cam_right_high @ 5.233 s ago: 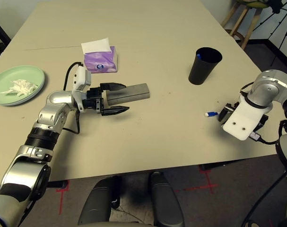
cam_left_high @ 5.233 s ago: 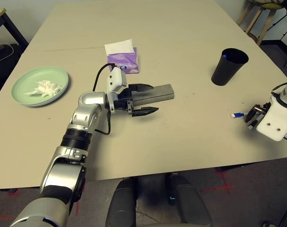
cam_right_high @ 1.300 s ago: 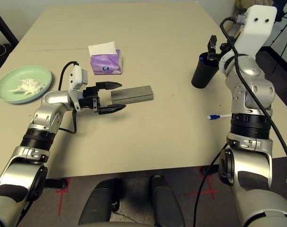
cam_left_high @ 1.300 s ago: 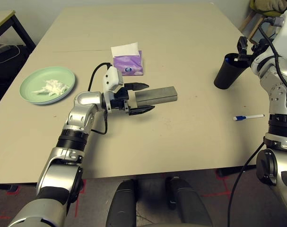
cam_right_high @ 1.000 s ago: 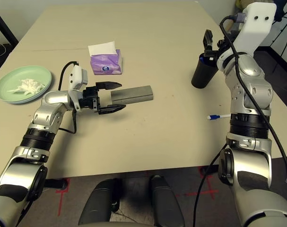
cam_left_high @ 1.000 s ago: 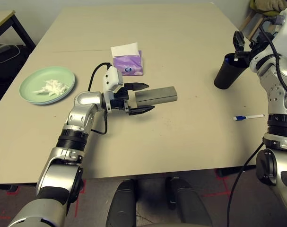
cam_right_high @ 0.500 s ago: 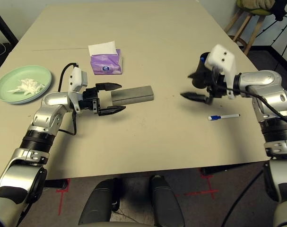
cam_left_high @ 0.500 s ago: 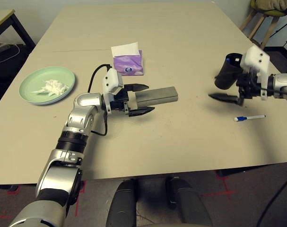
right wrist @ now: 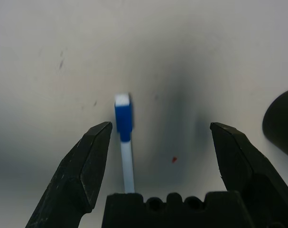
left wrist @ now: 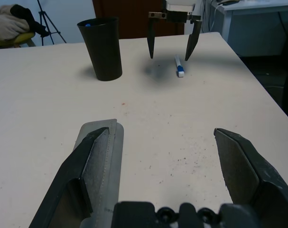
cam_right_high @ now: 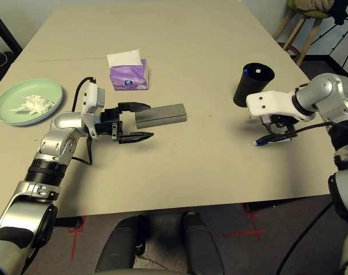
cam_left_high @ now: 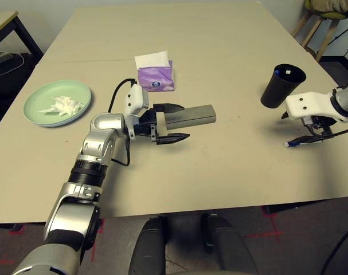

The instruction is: Organize and tidy the items on the table.

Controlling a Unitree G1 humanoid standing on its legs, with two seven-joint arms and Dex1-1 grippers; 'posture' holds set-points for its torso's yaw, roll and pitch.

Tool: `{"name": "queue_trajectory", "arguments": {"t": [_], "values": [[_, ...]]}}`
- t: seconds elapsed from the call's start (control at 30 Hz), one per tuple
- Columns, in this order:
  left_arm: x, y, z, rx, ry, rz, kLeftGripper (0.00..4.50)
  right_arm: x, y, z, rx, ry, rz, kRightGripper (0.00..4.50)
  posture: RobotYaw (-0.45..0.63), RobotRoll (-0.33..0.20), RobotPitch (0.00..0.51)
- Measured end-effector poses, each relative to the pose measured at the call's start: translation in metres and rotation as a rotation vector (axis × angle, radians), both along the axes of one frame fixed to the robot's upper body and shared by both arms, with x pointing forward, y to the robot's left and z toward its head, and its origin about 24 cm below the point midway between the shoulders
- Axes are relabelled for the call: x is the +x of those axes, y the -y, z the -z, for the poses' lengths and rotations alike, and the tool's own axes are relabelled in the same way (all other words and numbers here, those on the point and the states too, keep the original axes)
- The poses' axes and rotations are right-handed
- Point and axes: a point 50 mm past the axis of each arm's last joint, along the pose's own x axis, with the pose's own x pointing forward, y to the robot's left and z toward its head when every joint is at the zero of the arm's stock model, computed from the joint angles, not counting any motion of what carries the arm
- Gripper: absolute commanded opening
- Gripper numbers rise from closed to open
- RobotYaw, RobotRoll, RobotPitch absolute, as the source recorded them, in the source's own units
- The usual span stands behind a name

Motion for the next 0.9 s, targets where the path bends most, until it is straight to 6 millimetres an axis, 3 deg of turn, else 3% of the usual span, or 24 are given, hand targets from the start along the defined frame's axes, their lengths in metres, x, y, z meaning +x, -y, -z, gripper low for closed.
{"name": "queue_trajectory", "arguments": {"t": [0.37, 0.9], "values": [[-0.006, 0.001, 0.003, 0.001, -0.007, -0.004, 4.5, -0.006, 0.002, 0.011, -0.021, -0.145, 0.038, 4.47, 0.14, 0.0, 0.205], [-0.006, 0.0, 0.002, 0.001, -0.005, -0.01, 4.5, -0.01, 0.007, 0.025, -0.052, -0.156, 0.085, 4.47, 0.15, 0.0, 0.205]]}}
